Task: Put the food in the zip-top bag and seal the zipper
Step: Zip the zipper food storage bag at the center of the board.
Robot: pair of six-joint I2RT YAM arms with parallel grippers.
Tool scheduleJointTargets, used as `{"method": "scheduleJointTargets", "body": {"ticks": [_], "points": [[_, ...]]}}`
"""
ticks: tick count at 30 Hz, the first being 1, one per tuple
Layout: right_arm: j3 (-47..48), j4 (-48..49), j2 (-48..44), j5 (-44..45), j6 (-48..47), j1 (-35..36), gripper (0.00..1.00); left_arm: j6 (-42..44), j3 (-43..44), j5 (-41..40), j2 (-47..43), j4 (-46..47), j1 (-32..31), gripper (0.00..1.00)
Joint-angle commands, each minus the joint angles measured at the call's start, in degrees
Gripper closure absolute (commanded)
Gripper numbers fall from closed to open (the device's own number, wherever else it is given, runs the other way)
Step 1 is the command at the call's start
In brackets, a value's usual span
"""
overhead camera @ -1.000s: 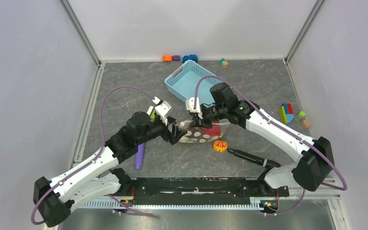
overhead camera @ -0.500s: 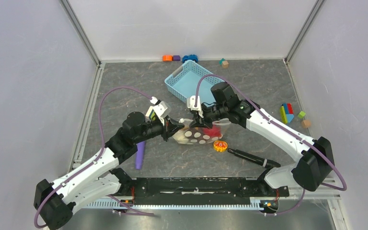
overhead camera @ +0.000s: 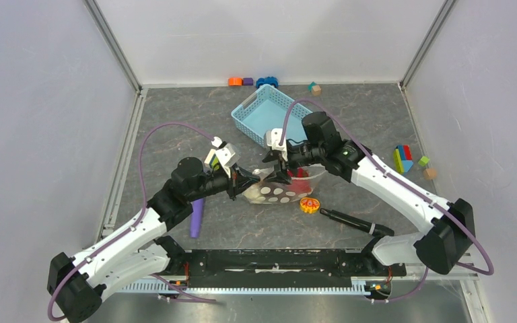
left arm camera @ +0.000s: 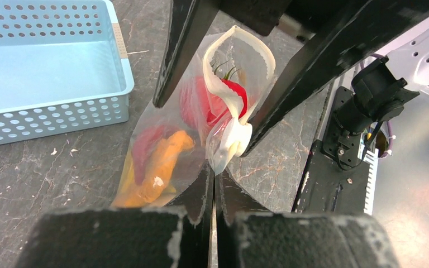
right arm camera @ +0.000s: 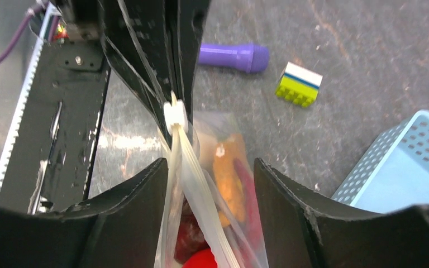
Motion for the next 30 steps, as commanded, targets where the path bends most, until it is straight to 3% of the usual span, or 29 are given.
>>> {"method": "scheduleJointTargets", "body": {"ticks": [1,7,27,30], "points": [[0.85,7.15,-3.32,-3.48,5.15,-0.03,0.36,-0.63,1.32,0.47,-0.11,0.84,0.23,0.98],[1.26,9.63,-4.12,-3.24,10.72,0.08,0.48,-1.79,1.33,0.51,0.95,0.14,0.23,0.98],[2.49,6.85,-0.53,-5.46,10.51,2.37,0.55,-2.60,2.51,0.15,0.79,-0.86,0.24,0.98],[2.47,6.57,-0.48,-2.91,10.60,2.64,0.66,-2.98,2.57,0.47,0.88,-0.86,0.23,0.98]]}}
